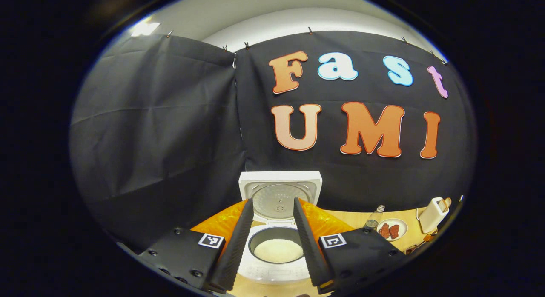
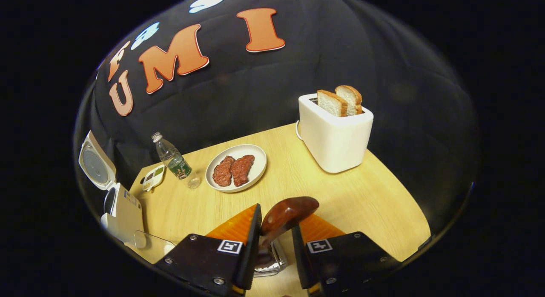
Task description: Close the left gripper, press the button to open the rice cooker; take a wooden spoon from the chopstick holder with the right hand, scoop a spoonful of rice and pour it into the rice cooker, then put the wooden spoon back into the chopstick holder.
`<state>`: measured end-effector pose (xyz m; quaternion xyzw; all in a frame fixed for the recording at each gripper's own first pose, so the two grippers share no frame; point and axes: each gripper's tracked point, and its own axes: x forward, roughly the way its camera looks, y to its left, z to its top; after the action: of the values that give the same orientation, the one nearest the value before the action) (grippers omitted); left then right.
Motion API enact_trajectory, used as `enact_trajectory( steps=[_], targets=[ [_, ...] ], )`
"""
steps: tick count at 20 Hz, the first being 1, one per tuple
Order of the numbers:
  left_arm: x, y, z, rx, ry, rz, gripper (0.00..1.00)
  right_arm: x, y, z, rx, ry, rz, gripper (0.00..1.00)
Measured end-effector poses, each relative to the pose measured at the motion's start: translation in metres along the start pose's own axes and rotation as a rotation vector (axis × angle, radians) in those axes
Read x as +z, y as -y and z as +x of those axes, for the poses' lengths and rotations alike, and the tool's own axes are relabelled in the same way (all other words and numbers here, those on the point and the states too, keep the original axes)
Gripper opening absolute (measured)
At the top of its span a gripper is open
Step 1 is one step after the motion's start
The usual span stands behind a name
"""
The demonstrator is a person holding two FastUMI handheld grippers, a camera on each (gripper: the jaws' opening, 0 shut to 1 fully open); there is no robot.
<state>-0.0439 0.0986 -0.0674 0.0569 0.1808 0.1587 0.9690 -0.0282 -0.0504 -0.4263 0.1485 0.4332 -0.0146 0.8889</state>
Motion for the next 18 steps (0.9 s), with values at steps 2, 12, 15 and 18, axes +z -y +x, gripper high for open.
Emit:
enact_trajectory(
  steps=[2, 12, 15, 18],
  targets=[
    [0.0, 0.003, -0.002, -0.001, -0.003, 0.012, 0.68, 0.0, -0.008, -0.001, 0.033, 0.011, 0.051, 0.32],
    [-0.014, 0.01, 0.006, -0.042, -0.016, 0.027, 0.69, -0.016, -0.013, -0.03, 0.039, 0.057, 0.064, 0.18],
    [-0.017, 0.014, 0.01, -0.067, -0.029, 0.022, 0.68, -0.018, -0.014, -0.03, 0.028, 0.058, 0.079, 0.14],
    [-0.016, 0.019, 0.012, -0.095, -0.026, 0.026, 0.68, -0.01, -0.016, -0.034, 0.006, 0.058, 0.102, 0.09]
  ],
)
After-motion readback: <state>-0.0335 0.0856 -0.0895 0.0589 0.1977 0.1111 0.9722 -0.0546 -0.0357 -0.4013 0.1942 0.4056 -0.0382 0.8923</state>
